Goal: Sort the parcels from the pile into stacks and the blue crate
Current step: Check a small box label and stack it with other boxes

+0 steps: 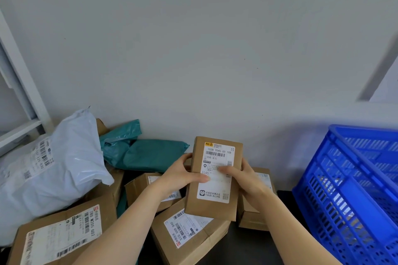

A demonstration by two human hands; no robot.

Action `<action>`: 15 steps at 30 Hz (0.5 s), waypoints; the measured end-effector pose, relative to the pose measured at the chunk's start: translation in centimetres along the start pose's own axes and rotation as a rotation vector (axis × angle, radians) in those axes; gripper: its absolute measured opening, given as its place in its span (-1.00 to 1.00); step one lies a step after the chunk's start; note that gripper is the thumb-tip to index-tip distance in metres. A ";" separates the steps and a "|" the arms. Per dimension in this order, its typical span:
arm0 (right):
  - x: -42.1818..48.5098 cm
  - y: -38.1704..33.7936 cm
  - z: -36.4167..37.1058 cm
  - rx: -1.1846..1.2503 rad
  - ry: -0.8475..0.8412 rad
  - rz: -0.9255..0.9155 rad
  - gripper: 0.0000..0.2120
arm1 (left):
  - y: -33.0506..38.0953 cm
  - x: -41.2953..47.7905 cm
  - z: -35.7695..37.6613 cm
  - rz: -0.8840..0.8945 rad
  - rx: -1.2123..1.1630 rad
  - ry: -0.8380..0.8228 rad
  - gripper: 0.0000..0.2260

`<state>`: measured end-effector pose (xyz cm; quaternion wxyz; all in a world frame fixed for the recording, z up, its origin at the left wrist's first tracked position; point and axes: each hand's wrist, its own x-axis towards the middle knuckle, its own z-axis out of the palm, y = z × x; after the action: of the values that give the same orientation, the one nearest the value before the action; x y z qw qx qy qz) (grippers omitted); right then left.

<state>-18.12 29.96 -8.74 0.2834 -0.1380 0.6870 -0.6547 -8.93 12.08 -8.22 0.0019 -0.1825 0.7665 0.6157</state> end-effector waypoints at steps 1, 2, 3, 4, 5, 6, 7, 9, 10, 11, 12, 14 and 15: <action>0.0 0.1 0.0 -0.010 0.001 -0.006 -0.38 | -0.1 0.0 0.0 0.002 0.000 0.001 -0.27; 0.1 0.2 0.0 -0.024 0.006 -0.014 -0.33 | -0.2 -0.1 0.0 0.001 -0.004 0.007 -0.27; 0.1 0.2 0.0 -0.038 0.012 -0.024 -0.27 | -0.4 -0.1 0.0 0.001 -0.009 0.013 -0.26; 0.1 0.2 0.1 -0.043 0.014 -0.034 -0.23 | -0.6 -0.1 0.0 0.001 -0.012 0.017 -0.24; 0.1 0.2 0.1 -0.044 0.011 -0.044 -0.24 | -0.7 -0.1 -0.1 0.000 -0.015 0.017 -0.22; 0.1 0.2 0.0 -0.043 0.005 -0.048 -0.27 | -0.8 0.0 -0.1 -0.004 -0.016 0.010 -0.19; 0.1 0.3 0.0 -0.045 -0.009 -0.050 -0.30 | -0.9 0.0 -0.2 -0.007 -0.014 0.001 -0.15; 0.1 0.5 -0.1 -0.067 -0.033 -0.046 -0.35 | -1.1 0.0 -0.2 -0.009 -0.008 -0.025 -0.09; 0.0 0.5 0.1 -0.077 -0.044 -0.043 -0.38 | -1.1 0.0 -0.2 -0.006 -0.005 -0.036 -0.06; 0.0 0.7 0.2 -0.082 -0.055 -0.043 -0.40 | -1.1 0.0 -0.2 -0.004 -0.001 -0.043 -0.05; -0.1 0.8 0.3 -0.083 -0.061 -0.040 -0.41 | -1.1 0.0 -0.2 -0.002 0.003 -0.047 -0.03; -0.2 0.7 0.5 -0.075 -0.070 -0.037 -0.40 | -1.2 0.0 0.0 -0.005 0.010 -0.053 -0.01; -0.2 0.7 0.6 -0.073 -0.078 -0.037 -0.41 | -1.4 0.0 0.0 -0.010 0.017 -0.049 -0.01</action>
<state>-17.48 29.66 -9.39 0.2927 -0.1861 0.6964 -0.6283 -8.54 11.79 -9.53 0.0253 -0.1709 0.7706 0.6134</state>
